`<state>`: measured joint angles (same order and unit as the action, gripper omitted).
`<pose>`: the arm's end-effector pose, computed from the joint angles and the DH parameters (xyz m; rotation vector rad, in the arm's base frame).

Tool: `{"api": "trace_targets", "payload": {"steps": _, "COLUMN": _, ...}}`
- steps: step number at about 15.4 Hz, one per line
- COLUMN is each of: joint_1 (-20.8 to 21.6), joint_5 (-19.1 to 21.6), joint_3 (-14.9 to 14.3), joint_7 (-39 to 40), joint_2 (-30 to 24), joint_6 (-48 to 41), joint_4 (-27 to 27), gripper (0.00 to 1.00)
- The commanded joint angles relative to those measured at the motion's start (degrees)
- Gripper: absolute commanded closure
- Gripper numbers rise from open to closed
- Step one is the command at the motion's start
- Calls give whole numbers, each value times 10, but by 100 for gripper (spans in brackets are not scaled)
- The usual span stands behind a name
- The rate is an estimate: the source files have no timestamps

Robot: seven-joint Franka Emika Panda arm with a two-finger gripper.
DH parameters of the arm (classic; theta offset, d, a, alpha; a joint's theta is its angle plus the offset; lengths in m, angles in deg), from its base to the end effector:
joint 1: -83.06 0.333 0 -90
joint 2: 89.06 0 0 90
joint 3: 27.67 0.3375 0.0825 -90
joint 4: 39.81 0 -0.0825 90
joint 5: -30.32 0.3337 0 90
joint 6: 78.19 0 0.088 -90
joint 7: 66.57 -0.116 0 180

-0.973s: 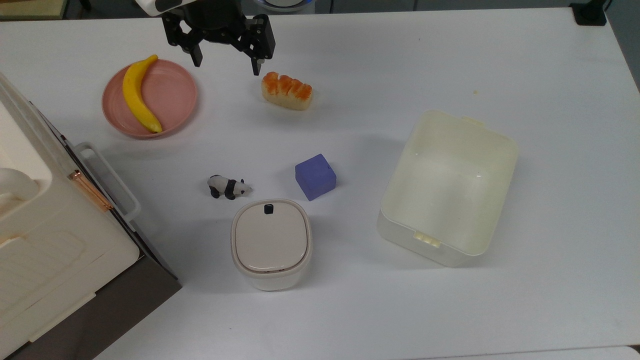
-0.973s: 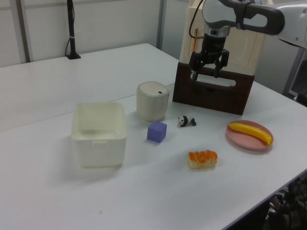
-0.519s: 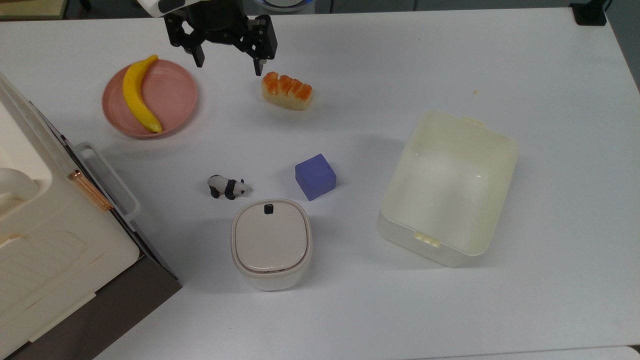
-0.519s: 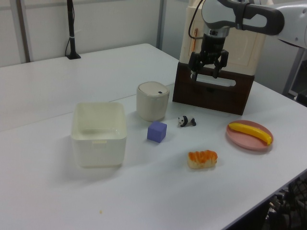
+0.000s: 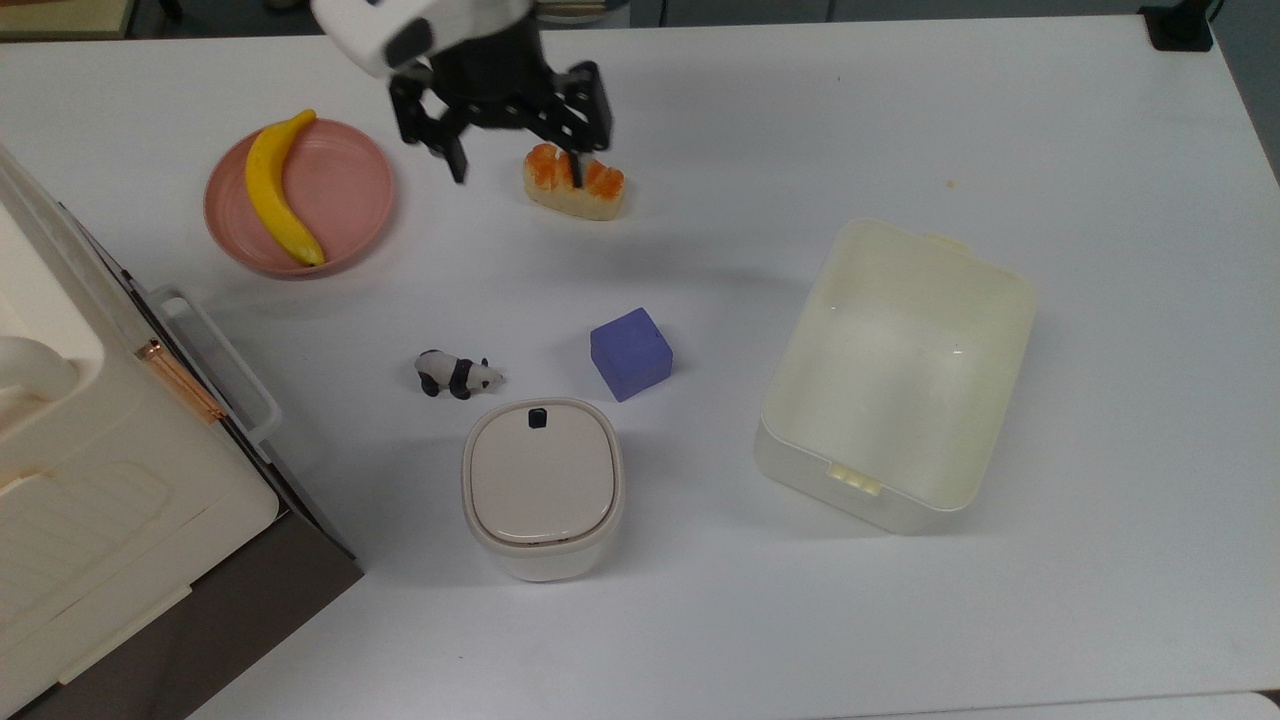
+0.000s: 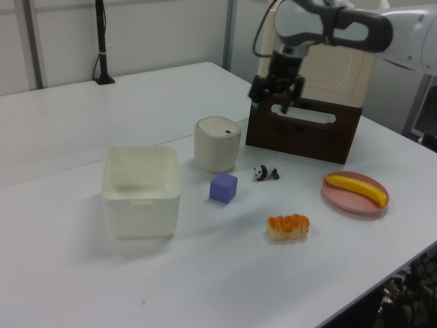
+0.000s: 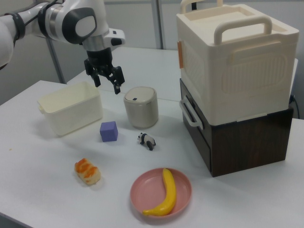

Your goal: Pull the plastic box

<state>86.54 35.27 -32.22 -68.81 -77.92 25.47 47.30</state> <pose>0.5868 0.0016 0.5753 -3.0656 0.1104 -0.1448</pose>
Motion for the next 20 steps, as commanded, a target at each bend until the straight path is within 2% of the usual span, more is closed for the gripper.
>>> {"api": "trace_targets", "payload": {"steps": 1, "joint_1": 64, "joint_5": 12, "joint_3": -3, "joint_7": 129, "joint_2": 31, "joint_6": 57, "joint_4": -9, "gripper": 0}}
{"api": "trace_targets", "payload": {"steps": 2, "joint_1": 85, "joint_5": 13, "joint_3": -3, "joint_7": 167, "joint_2": 33, "joint_6": 77, "joint_4": -8, "gripper": 0}}
{"api": "trace_targets", "payload": {"steps": 4, "joint_1": 114, "joint_5": 9, "joint_3": -4, "joint_7": 184, "joint_2": 46, "joint_6": 124, "joint_4": -12, "gripper": 0}}
{"api": "trace_targets", "payload": {"steps": 7, "joint_1": 151, "joint_5": 3, "joint_3": -4, "joint_7": 268, "joint_2": 96, "joint_6": 133, "joint_4": -61, "gripper": 0}}
{"api": "trace_targets", "payload": {"steps": 11, "joint_1": 193, "joint_5": 2, "joint_3": -4, "joint_7": 286, "joint_2": 146, "joint_6": 145, "joint_4": -94, "gripper": 0}}
{"api": "trace_targets", "payload": {"steps": 14, "joint_1": 224, "joint_5": -4, "joint_3": -3, "joint_7": 297, "joint_2": 190, "joint_6": 203, "joint_4": -103, "gripper": 0}}
{"api": "trace_targets", "payload": {"steps": 18, "joint_1": 232, "joint_5": -36, "joint_3": -3, "joint_7": 299, "joint_2": 218, "joint_6": 213, "joint_4": -101, "gripper": 0}}
{"api": "trace_targets", "payload": {"steps": 20, "joint_1": 232, "joint_5": -47, "joint_3": -3, "joint_7": 300, "joint_2": 212, "joint_6": 180, "joint_4": -97, "gripper": 0}}
